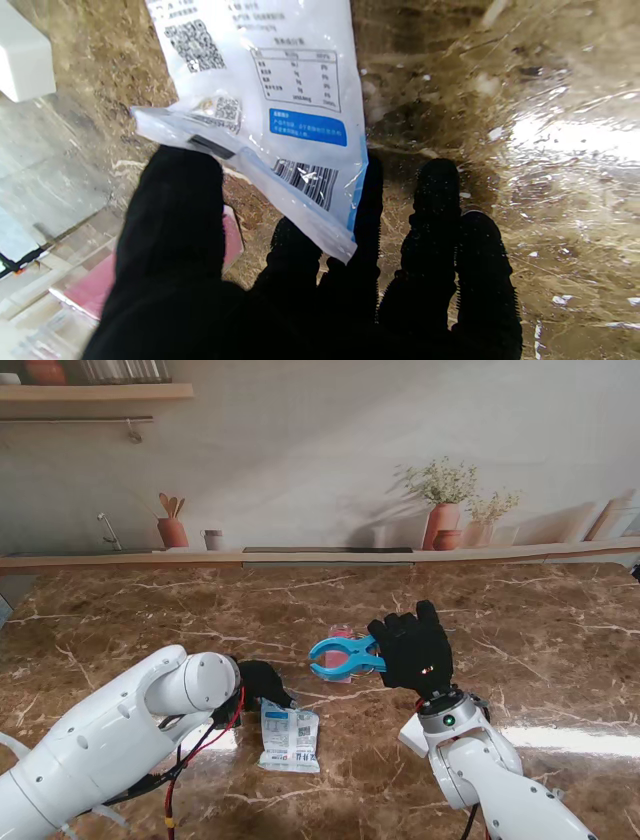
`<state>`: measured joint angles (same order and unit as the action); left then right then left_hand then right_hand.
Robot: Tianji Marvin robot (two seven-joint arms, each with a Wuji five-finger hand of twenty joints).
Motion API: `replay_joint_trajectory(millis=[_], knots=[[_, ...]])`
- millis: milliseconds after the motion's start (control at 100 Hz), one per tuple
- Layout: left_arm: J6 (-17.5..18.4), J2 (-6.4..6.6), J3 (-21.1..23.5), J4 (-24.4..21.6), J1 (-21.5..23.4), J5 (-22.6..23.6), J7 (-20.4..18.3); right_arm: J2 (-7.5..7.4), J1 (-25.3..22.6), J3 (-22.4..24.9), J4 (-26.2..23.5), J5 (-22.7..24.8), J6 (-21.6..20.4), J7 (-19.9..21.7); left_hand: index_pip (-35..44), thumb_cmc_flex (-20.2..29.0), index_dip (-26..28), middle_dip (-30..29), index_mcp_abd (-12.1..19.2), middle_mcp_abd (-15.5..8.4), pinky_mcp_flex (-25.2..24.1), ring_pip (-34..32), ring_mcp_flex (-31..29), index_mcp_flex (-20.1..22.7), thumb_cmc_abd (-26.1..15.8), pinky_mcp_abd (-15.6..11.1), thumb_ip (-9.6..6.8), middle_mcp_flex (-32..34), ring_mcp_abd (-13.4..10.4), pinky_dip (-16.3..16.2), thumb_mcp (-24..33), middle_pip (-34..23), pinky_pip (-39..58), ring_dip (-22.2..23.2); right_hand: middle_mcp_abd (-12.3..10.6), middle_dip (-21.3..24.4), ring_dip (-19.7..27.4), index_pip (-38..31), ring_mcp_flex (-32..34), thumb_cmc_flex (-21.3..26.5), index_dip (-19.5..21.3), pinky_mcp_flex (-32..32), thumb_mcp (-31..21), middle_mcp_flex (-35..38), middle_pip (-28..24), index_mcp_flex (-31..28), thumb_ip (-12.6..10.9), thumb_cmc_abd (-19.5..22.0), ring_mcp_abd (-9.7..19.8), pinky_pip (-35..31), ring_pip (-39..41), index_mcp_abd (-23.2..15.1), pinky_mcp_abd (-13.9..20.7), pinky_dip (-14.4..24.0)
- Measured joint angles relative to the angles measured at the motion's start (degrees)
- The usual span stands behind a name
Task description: Fill the seasoning bottle
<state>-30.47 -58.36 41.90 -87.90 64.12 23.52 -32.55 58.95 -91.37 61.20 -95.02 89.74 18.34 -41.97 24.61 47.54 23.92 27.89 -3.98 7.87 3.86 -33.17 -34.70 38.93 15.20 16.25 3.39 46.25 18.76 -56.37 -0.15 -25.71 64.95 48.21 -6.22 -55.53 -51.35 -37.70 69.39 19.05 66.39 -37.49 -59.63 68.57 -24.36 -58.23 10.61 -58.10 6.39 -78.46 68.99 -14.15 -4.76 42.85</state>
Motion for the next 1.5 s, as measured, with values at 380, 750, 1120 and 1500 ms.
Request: replay_joint_trajectory(millis=[380, 750, 1120, 1500], knots=[[3.14, 0.64, -2.83, 0.61, -1.32, 2.36, -0.64, 0.02, 0.17, -0.25, 0.35, -0.29, 0.11, -0.12, 22.56, 0.11, 11.56, 23.89, 8.44, -6.67, 4.14, -1.78, -7.73, 0.55, 18.63, 0.60, 5.15, 8.22, -3.24, -0.62, 27.67, -11.29, -0.01, 5.21, 0.00, -0.02, 0.00, 0.07, 0.09, 0.00, 0.04, 0.51, 0.00, 0.00, 0.01, 0.00, 0.00, 0.14, 0.00, 0.05, -0.46, 0.00, 0.00, 0.00], [5.13, 0.81, -3.00, 0.76, -1.79, 1.40, -2.62, 0.02, 0.27, -0.41, 0.45, -0.23, 0.21, 0.18, 27.35, 3.05, 24.83, 13.56, 10.72, -6.01, 5.92, -0.64, -12.18, 1.93, 18.55, -0.71, 5.78, 13.24, -3.73, -0.60, 33.69, 4.16, -0.02, 1.15, 0.00, -0.02, 0.00, 0.31, 0.11, 0.00, 0.49, 0.52, 0.00, 0.00, 0.03, 0.00, -0.01, 0.25, -0.01, 0.18, -0.60, 0.00, 0.00, 0.00], [16.01, -1.62, 6.37, -0.13, 7.02, 4.95, 9.47, -0.32, -0.91, 0.79, -0.55, 0.49, -4.00, 5.75, 26.61, 1.94, 5.78, 22.52, 11.13, -5.22, 8.29, -3.02, -14.91, 8.50, 22.93, -4.89, 5.96, 17.28, -5.79, 2.22, 42.42, 4.72, 0.46, 5.23, 0.00, -0.02, -0.45, 0.50, 0.33, 0.00, 0.49, -0.79, -3.19, 0.42, 0.04, -0.96, -0.01, -2.29, -0.24, 0.03, -0.16, -0.01, 0.00, 0.68], [21.23, -2.36, 9.23, -2.84, 11.82, 7.05, 15.14, -0.54, -3.27, 1.62, -2.90, 0.49, -6.23, 19.26, 26.68, 1.27, 5.90, 24.49, 11.14, -5.22, 7.69, -3.03, -14.91, 8.46, 22.96, -5.12, 6.02, 17.28, -5.80, 3.11, 46.20, 4.67, 0.39, 6.63, 0.12, -0.03, -0.93, 3.32, 3.48, 0.00, 1.90, -2.93, -8.60, 2.00, 0.04, -4.09, -0.01, -8.57, -0.84, -3.02, 2.44, -0.02, -2.19, 1.37]])
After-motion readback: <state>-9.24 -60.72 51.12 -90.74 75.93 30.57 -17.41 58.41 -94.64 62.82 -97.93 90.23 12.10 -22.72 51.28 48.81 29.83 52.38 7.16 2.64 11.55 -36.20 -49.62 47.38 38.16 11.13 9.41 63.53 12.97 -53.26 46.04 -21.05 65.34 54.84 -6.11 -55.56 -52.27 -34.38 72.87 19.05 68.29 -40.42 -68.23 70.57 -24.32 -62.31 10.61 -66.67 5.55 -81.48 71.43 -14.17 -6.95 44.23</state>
